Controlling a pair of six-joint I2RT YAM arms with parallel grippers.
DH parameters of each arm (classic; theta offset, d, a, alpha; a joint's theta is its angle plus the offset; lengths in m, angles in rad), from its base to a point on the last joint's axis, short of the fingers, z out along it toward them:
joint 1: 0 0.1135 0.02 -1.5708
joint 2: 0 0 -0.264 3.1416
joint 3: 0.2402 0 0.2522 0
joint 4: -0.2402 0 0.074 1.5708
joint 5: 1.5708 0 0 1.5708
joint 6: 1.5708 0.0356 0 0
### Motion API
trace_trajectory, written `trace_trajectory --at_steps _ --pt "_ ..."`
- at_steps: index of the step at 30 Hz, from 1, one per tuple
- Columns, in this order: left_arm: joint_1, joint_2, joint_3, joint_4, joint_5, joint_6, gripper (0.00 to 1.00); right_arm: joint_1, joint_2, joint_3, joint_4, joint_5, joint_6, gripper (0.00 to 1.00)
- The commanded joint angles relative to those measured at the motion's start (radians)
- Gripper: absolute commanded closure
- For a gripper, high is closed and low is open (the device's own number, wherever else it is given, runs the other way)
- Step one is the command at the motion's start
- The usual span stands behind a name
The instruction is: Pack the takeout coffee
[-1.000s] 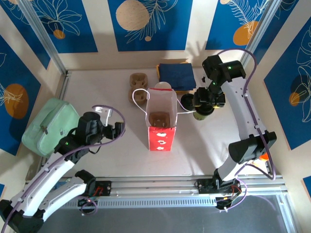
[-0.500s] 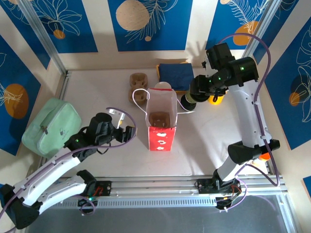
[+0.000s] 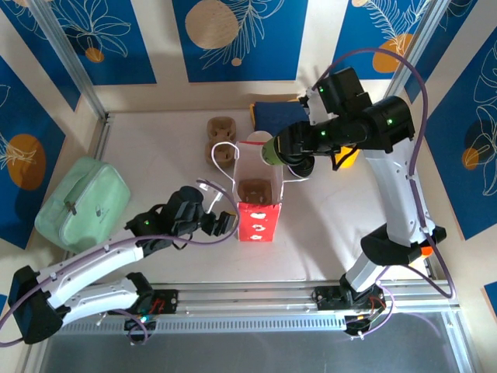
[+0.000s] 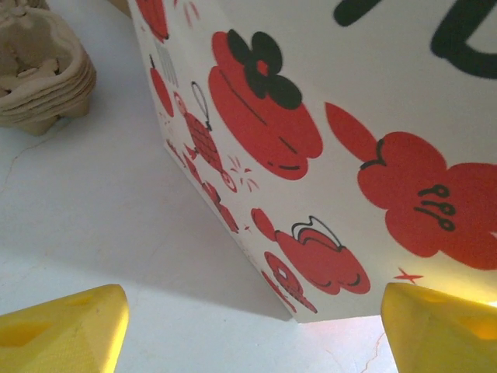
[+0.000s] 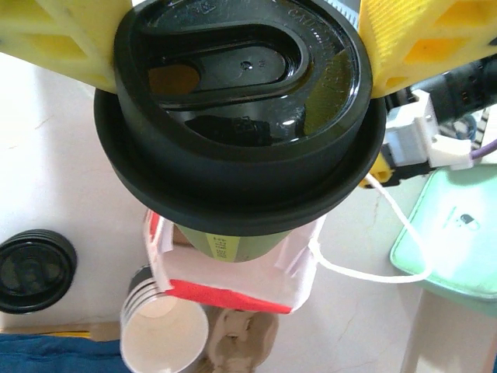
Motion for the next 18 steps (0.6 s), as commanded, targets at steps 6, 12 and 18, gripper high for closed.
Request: trace_trajectory --at_steps 6,12,18 --pt "-0.062 0.063 0.008 0.111 0.003 0.039 0.15 0.101 0.055 -0.045 -0.151 0.006 0.044 0.36" --pt "-0.106 0.067 0.002 0.139 0.007 0.03 0.15 0.143 0.087 -0.096 -0.153 0.063 0.066 0.36" --pt "-0.13 0.098 0.007 0.162 0.02 0.029 0.15 0.178 0.115 -0.128 -0.152 0.101 0.085 0.36"
